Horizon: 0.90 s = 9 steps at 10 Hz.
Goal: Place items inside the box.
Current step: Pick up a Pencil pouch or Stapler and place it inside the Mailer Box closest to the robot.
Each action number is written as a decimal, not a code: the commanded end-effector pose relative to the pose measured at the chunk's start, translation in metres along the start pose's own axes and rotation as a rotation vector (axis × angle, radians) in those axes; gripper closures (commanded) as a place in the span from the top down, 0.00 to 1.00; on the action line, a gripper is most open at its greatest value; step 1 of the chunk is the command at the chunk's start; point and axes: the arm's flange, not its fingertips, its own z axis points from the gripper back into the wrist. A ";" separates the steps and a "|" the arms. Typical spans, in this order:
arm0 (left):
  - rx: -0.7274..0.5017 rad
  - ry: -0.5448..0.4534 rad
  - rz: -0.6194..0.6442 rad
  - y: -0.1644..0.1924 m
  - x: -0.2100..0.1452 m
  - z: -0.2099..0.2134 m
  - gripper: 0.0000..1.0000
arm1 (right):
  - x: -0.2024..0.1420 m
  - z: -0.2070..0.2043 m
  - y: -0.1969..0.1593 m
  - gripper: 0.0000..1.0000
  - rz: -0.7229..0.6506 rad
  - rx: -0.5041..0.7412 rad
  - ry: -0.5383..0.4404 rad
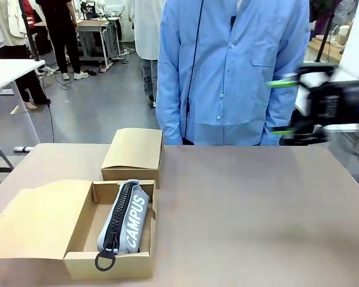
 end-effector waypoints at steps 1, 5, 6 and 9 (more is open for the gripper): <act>-0.016 -0.001 -0.018 0.000 -0.002 0.000 1.00 | -0.018 0.115 -0.051 1.00 -0.071 -0.009 0.107; -0.016 -0.001 -0.018 0.000 -0.002 0.000 1.00 | -0.015 0.181 -0.159 1.00 0.001 0.227 0.005; -0.016 -0.001 -0.018 0.000 -0.002 0.000 1.00 | -0.045 0.201 -0.115 1.00 -0.068 0.214 0.099; -0.016 -0.001 -0.018 0.000 -0.002 0.000 1.00 | -0.045 0.201 -0.115 1.00 -0.068 0.214 0.099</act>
